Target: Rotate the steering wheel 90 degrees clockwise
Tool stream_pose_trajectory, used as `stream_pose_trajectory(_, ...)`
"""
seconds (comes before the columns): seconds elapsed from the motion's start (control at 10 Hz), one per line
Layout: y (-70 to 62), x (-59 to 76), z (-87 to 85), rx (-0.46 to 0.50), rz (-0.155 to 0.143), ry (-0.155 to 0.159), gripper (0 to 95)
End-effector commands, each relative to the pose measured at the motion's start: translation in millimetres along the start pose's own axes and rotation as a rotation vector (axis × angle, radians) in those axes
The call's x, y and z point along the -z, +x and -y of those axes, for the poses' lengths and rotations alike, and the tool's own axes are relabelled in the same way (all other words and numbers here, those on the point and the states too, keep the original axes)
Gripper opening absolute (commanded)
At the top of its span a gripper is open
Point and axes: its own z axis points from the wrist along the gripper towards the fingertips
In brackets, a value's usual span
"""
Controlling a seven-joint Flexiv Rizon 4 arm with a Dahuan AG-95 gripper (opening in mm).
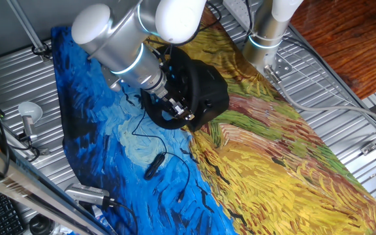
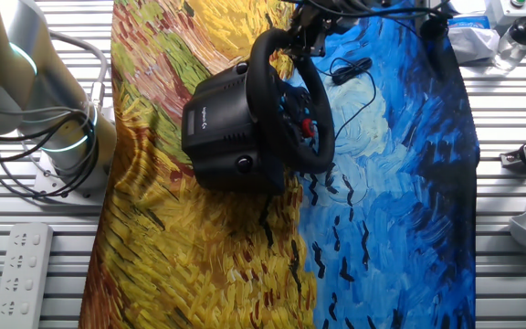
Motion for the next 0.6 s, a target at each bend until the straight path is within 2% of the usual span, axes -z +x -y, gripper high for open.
stream_pose_trajectory(0.1,-2.2,-1.5,1.2,-0.011,0.008,0.011,0.0)
stream_pose_trajectory(0.5,-6.1,-0.9,-1.0,-0.034,0.010,0.018,0.0)
stream_pose_trajectory(0.6,-7.2,-2.1,-0.4,-0.035,0.012,0.028,0.0)
